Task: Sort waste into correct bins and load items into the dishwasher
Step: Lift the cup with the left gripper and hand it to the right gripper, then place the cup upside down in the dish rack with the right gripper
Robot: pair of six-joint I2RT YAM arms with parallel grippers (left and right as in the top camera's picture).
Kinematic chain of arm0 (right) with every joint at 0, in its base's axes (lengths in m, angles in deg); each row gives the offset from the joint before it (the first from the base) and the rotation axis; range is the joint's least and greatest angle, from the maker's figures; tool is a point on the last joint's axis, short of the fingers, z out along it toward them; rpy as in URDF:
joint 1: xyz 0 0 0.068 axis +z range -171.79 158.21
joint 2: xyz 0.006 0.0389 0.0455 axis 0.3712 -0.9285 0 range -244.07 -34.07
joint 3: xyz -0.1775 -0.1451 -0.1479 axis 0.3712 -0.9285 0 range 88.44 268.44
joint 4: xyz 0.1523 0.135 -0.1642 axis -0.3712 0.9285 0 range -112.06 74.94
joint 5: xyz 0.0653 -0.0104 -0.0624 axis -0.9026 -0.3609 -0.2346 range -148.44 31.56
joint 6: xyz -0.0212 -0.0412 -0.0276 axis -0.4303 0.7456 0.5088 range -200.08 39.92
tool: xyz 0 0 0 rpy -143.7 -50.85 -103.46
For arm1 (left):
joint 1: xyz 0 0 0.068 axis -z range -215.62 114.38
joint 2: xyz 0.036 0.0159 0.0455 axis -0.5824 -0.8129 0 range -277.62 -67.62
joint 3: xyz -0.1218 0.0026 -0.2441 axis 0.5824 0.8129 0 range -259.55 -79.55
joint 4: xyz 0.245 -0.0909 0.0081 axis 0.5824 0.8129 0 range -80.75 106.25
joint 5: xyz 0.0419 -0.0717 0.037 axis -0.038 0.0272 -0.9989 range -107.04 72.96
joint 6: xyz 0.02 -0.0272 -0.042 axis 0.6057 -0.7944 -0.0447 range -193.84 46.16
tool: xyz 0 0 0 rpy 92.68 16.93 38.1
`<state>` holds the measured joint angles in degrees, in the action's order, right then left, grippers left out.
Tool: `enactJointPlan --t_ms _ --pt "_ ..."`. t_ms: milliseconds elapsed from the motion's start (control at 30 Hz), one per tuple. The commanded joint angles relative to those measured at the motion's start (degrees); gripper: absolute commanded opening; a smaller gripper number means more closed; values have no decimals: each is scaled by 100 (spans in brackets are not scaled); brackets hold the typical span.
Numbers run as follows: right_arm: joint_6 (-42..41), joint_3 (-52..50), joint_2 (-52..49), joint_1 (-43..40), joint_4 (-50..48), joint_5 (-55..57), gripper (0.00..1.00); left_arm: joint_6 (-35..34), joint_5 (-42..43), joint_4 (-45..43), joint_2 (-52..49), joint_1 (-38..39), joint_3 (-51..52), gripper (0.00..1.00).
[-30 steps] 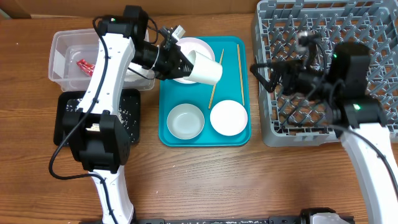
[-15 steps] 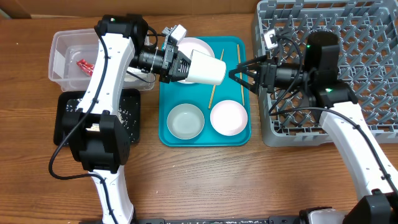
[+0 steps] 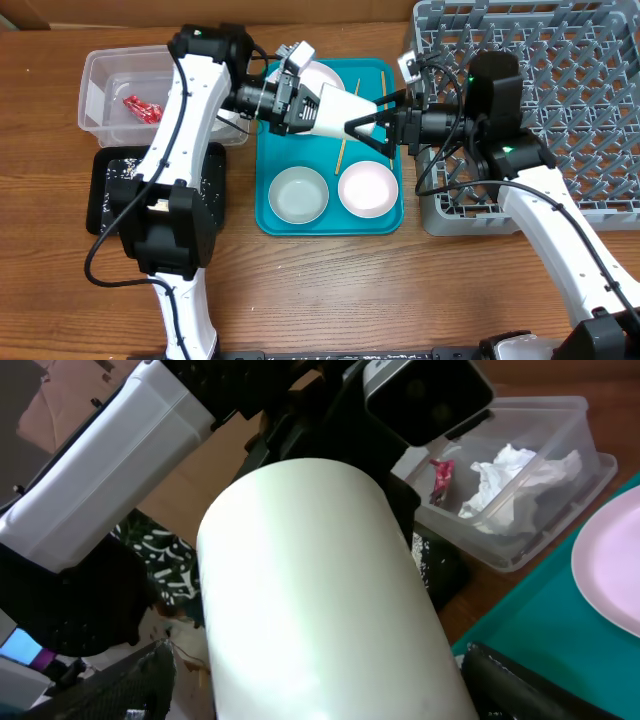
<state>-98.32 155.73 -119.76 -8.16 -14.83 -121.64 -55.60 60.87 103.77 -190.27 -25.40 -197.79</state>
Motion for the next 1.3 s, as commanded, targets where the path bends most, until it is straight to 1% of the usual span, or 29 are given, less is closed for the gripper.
enactJointPlan --t_ms 0,67,133,200,300,333,367,433,500,567,667,767,867,1000,1067,1167,1267 --pt "-164 103 37 35 -118 79 91 286 293 -9 170 87 -103 4" --pt "-177 103 37 35 -146 79 87 299 295 -9 170 107 -103 4" --pt "-177 103 37 35 -168 79 80 299 295 -9 170 107 -103 4" --pt "-181 103 37 35 -184 72 70 299 293 -11 170 107 -101 4" --pt "-249 103 37 37 -205 59 64 299 293 -28 170 107 -101 6" --pt "-286 103 37 35 -225 57 64 299 293 -31 170 107 -101 10" --pt "-289 103 37 35 -227 57 63 299 293 -42 170 105 -101 24" --pt "-308 103 37 35 -229 57 61 297 291 -79 170 105 -101 40" --pt "-315 103 37 35 -227 55 56 295 280 -153 170 105 -101 51" --pt "-439 103 48 -28 -232 59 55 295 245 -232 170 87 -103 58" --pt "-581 103 85 -223 -219 61 54 293 245 -313 170 -46 -101 66" --pt "-737 105 214 -549 7 240 54 293 208 -389 170 -332 -103 70" --pt "-732 105 452 -885 671 793 54 293 -142 -516 170 -656 -103 72" --pt "-730 116 898 -1198 1668 1659 54 278 -726 -586 170 -1086 -103 73" --pt "-728 234 1143 -1294 2417 2339 54 275 -885 -612 170 -1246 -105 73" --pt "-723 695 1338 -1322 3624 3383 53 271 -1226 -634 170 -1425 -120 71" --pt "-688 1484 1311 -1259 4913 4404 53 216 -1784 -638 170 -1471 -131 70"
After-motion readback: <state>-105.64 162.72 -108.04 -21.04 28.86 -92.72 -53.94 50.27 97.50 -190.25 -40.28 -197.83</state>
